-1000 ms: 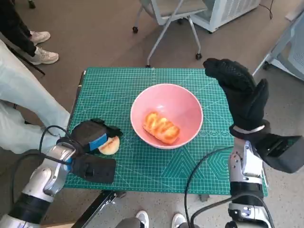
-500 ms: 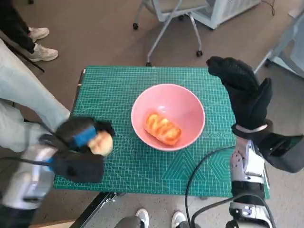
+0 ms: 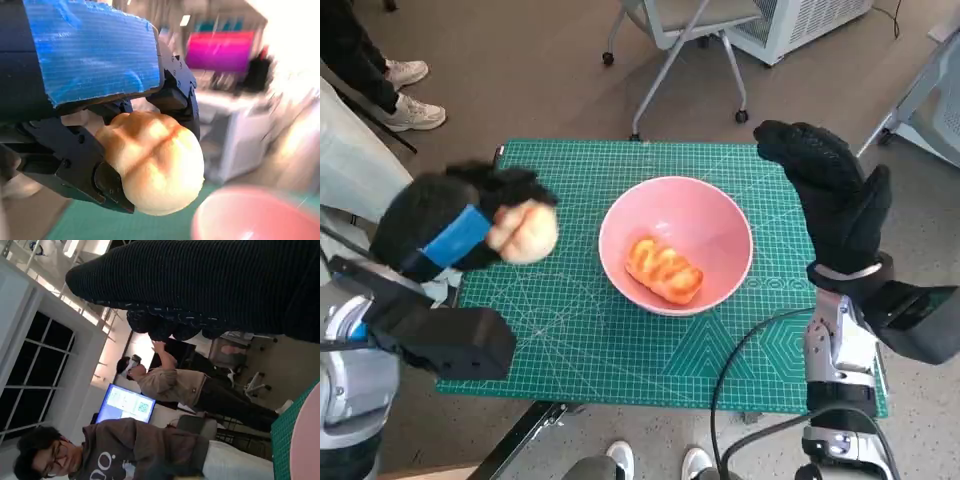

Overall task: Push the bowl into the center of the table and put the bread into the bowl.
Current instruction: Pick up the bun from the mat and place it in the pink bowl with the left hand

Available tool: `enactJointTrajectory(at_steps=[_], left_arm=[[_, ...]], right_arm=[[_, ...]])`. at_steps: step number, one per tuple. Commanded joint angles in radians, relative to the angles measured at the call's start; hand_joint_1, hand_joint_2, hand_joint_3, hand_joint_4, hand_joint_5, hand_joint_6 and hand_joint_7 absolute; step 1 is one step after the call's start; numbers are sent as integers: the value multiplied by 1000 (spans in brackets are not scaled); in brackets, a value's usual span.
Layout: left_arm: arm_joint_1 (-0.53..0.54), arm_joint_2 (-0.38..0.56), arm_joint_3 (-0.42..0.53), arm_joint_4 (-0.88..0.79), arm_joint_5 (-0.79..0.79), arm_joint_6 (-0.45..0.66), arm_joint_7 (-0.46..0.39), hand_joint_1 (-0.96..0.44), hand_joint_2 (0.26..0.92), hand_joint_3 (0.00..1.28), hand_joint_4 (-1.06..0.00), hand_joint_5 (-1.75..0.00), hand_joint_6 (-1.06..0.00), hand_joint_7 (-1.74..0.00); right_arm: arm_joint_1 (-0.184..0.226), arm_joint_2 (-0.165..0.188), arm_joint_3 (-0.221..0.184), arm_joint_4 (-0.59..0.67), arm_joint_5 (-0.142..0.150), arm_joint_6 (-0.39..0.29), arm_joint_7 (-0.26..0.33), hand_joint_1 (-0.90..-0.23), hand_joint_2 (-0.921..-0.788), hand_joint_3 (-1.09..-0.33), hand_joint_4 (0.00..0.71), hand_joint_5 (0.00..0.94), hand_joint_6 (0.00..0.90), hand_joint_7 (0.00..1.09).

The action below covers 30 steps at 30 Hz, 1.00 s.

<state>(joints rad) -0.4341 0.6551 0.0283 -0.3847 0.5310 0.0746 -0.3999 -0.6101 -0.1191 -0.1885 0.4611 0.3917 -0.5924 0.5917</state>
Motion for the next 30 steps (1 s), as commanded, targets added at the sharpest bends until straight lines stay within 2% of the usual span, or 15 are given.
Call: enactJointTrajectory(at_steps=[1, 14, 22, 30], left_arm=[[-76, -50, -66, 21, -11, -49, 26, 4, 867, 0, -896, -906, -810, -1001], [-248, -201, -251, 255, 45, -175, 96, 2, 880, 5, -865, -934, -769, -1048], [-344, -306, -345, 507, 57, -246, 144, 2, 890, 7, -867, -945, -722, -1084], [-429, -364, -408, 783, 72, -314, 177, 2, 911, 6, -825, -990, -671, -1140]], right_arm=[[5, -3, -1, 20, 3, 0, 10, -654, -921, -732, 196, 1, 27, 553], [14, -7, -5, 7, 5, 5, 10, -652, -921, -735, 197, 1, 29, 550], [24, -11, -8, -8, 6, 11, 4, -652, -921, -732, 199, 2, 33, 546], [34, -10, -12, -13, 6, 9, 1, -654, -921, -726, 201, 3, 35, 536]])
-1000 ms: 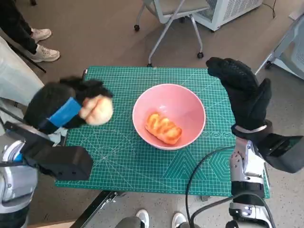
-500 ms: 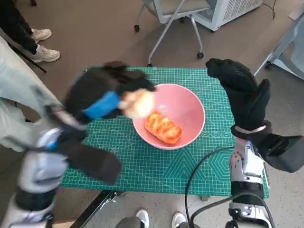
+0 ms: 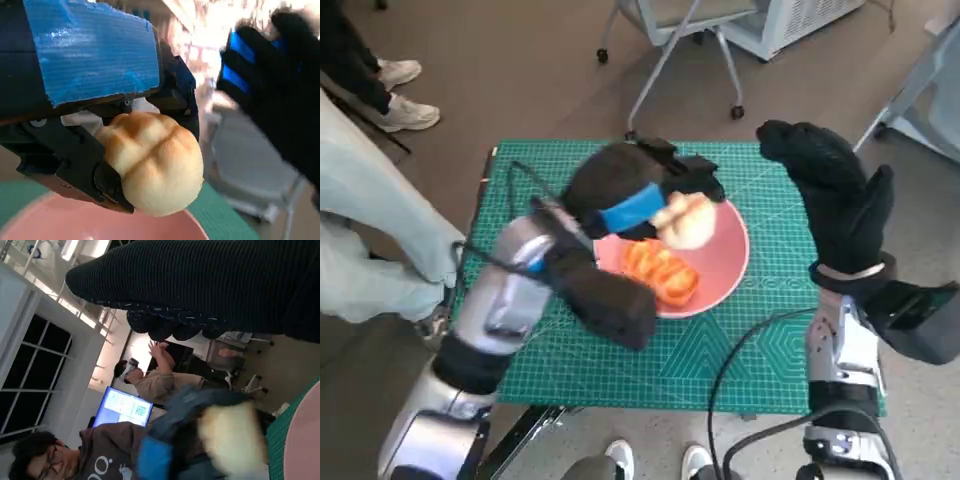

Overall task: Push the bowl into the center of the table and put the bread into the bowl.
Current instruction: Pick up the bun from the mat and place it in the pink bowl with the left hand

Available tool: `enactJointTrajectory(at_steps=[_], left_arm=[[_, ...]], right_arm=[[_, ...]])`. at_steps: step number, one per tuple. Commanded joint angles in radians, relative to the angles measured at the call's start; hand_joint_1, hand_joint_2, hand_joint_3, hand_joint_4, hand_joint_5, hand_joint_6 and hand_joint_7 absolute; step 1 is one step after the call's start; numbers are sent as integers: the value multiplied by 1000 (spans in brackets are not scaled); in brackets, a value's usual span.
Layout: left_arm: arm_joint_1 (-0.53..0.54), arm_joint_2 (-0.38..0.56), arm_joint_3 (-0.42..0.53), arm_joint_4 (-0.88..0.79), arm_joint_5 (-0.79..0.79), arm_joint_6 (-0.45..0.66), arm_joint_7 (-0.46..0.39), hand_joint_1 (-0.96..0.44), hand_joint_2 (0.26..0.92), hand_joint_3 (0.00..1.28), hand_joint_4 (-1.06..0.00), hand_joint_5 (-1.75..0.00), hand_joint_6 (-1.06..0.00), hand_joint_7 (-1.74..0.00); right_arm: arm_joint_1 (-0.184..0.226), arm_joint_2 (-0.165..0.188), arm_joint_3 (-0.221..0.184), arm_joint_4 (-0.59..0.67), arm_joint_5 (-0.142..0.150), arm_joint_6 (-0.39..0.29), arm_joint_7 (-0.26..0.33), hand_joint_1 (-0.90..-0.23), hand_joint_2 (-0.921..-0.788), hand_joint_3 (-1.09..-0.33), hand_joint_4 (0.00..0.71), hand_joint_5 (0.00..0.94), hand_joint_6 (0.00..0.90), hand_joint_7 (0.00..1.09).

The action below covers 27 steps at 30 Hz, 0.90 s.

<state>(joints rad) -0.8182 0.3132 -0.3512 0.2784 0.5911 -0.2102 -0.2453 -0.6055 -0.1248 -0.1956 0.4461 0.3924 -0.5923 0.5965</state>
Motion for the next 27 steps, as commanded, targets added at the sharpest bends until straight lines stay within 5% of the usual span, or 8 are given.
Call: enactJointTrajectory(at_steps=[1, 4, 8, 11, 17, 27], left_arm=[[-51, -25, -33, 143, 12, -33, 23, 2, 914, 24, -798, -1028, -644, -1158], [-59, -37, -47, 184, 7, 4, -20, 2, 919, 102, -712, -1144, -536, -1240], [-57, -50, -55, 180, -10, 104, -118, 31, 904, 53, -522, -303, -488, -375], [-46, -48, -60, 141, -6, 173, -177, -49, 885, 21, -348, -100, -428, -126], [-16, -24, -33, 71, -66, 204, -268, -205, 872, 4, -180, -11, -332, -13], [50, 12, 74, -1, -236, 187, -311, -246, 868, 0, -55, 0, -224, 0]], right_arm=[[29, -3, -5, 2, 5, 8, -5, -654, -921, -726, 201, 3, 35, 534], [32, -1, -5, -1, 3, 9, -8, -653, -921, -726, 201, 2, 36, 530], [35, 1, -5, -3, 2, 8, -12, -650, -921, -726, 202, 2, 43, 525], [38, 1, -5, -8, 1, 9, -16, -649, -921, -726, 202, 2, 47, 522], [41, 2, -5, -15, 4, 14, -20, -646, -921, -724, 200, 1, 60, 518], [44, 8, 0, -25, 0, 18, -30, -648, -921, -723, 199, 0, 69, 506]])
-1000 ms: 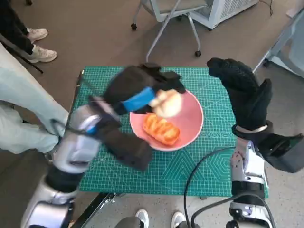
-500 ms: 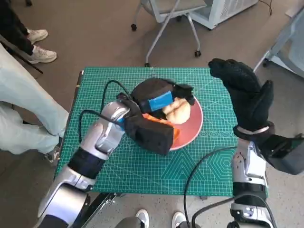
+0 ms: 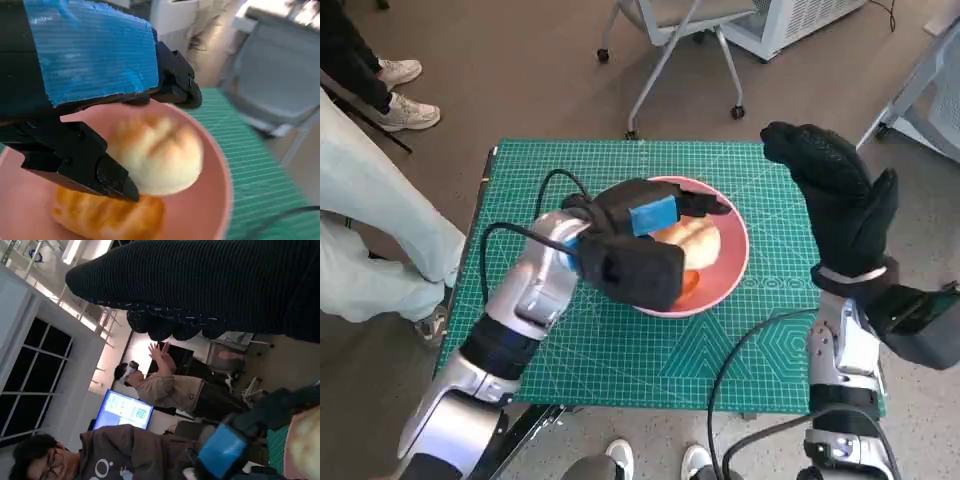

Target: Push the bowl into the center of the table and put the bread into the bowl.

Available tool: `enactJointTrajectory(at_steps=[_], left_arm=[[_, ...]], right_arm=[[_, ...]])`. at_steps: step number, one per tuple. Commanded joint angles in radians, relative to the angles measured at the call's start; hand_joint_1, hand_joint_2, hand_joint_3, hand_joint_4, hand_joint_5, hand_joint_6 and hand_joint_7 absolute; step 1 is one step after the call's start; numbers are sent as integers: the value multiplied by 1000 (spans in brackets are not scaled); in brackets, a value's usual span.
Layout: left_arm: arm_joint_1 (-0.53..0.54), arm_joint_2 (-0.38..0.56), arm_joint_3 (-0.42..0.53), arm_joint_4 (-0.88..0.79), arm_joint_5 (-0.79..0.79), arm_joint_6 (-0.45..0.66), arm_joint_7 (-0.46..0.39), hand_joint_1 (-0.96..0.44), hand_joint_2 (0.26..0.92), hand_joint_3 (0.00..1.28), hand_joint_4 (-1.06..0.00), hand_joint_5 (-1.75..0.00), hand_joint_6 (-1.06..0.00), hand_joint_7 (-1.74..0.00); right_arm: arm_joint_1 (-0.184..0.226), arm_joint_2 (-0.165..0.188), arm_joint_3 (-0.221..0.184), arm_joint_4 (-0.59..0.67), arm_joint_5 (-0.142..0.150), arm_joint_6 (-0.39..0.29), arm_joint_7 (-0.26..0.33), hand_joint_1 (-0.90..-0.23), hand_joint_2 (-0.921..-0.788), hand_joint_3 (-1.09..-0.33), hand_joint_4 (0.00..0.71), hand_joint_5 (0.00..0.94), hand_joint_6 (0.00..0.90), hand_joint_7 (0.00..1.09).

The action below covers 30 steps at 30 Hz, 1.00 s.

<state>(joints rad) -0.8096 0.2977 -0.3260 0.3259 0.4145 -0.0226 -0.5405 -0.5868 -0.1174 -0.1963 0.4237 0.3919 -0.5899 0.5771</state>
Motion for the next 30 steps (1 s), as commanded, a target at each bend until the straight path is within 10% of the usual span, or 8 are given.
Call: enactJointTrajectory(at_steps=[1, 19, 30], left_arm=[[50, 31, 65, -64, -82, 6, -22, -246, 868, 0, -52, 0, -221, 0], [201, 81, 330, -335, -435, 23, -46, -279, 855, 4, 1, 1, -11, 1], [244, -67, 466, -267, -731, -161, -32, -486, 900, 26, 1, 1, -6, -3]], right_arm=[[25, 1, 1, -5, 0, 17, -12, -648, -921, -723, 199, 0, 69, 506], [19, -5, 12, -64, -1, 54, -23, -648, -921, -729, 197, 0, 70, 496], [8, -19, 19, -145, -8, 100, -41, -649, -921, -739, 202, 3, 57, 502]])
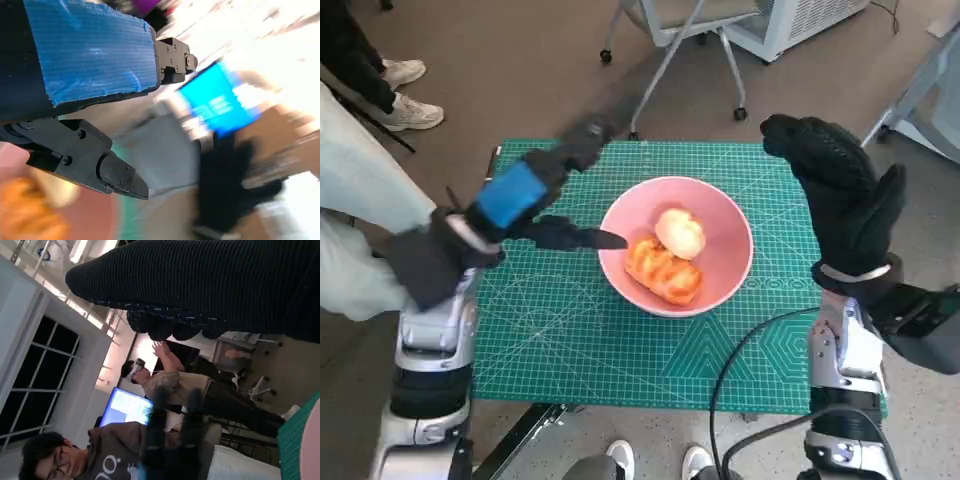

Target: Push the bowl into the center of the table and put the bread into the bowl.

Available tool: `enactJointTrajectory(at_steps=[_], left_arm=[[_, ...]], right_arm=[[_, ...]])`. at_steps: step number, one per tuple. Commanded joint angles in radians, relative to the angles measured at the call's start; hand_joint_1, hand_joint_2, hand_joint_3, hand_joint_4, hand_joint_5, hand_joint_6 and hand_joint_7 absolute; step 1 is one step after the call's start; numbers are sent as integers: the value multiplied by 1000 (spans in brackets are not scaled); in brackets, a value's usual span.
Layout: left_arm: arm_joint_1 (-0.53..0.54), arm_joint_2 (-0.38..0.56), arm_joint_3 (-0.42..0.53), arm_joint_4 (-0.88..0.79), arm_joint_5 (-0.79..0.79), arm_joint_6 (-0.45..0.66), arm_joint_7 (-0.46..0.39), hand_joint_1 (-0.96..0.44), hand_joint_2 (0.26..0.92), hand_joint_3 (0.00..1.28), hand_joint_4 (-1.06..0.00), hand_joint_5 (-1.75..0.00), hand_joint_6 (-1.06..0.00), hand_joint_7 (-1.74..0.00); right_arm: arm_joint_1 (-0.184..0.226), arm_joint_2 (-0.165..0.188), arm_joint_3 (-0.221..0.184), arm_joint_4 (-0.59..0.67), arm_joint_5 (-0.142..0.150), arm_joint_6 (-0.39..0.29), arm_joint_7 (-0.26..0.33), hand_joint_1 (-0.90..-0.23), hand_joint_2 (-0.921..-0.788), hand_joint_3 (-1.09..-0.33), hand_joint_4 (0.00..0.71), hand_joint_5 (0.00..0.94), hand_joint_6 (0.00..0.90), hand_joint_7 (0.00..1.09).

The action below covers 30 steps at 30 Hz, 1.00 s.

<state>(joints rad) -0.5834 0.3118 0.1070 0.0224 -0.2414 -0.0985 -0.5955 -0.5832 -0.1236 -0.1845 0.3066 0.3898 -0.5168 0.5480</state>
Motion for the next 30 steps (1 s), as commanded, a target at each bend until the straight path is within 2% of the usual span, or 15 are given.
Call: enactJointTrajectory(at_steps=[1, 6, 11, 16, 20, 30], left_arm=[[19, -99, 38, 46, -90, -104, 29, -530, 907, 46, 1, 1, -11, -6], [29, -206, 55, 85, -150, -217, 64, -608, 919, 147, 1, 1, -39, -23], [24, -255, 51, 126, -138, -321, 77, -614, 921, 295, 1, 1, -70, -44], [18, -237, 41, 146, -91, -359, 85, -640, 921, 382, 1, 1, -72, -51], [17, -216, 34, 152, -67, -370, 86, -654, 921, 403, 1, 1, -62, -49], [10, -207, 21, 162, -49, -373, 112, -687, 921, 438, 1, 1, -41, -47]], right_arm=[[3, -14, 8, -32, -7, 30, -13, -648, -921, -739, 202, 3, 56, 503], [-16, -15, 16, -45, -12, 35, -21, -651, -921, -738, 204, 4, 52, 511], [-40, -14, 23, -24, -19, 22, -17, -659, -921, -731, 202, 3, 47, 520], [-62, -15, 27, 5, -18, 7, -6, -663, -921, -729, 196, 1, 43, 524], [-73, -17, 28, 20, -17, -1, -3, -666, -921, -719, 193, 0, 45, 527], [-74, -29, 32, 14, -21, 3, -7, -669, -921, -701, 190, 0, 49, 528]])
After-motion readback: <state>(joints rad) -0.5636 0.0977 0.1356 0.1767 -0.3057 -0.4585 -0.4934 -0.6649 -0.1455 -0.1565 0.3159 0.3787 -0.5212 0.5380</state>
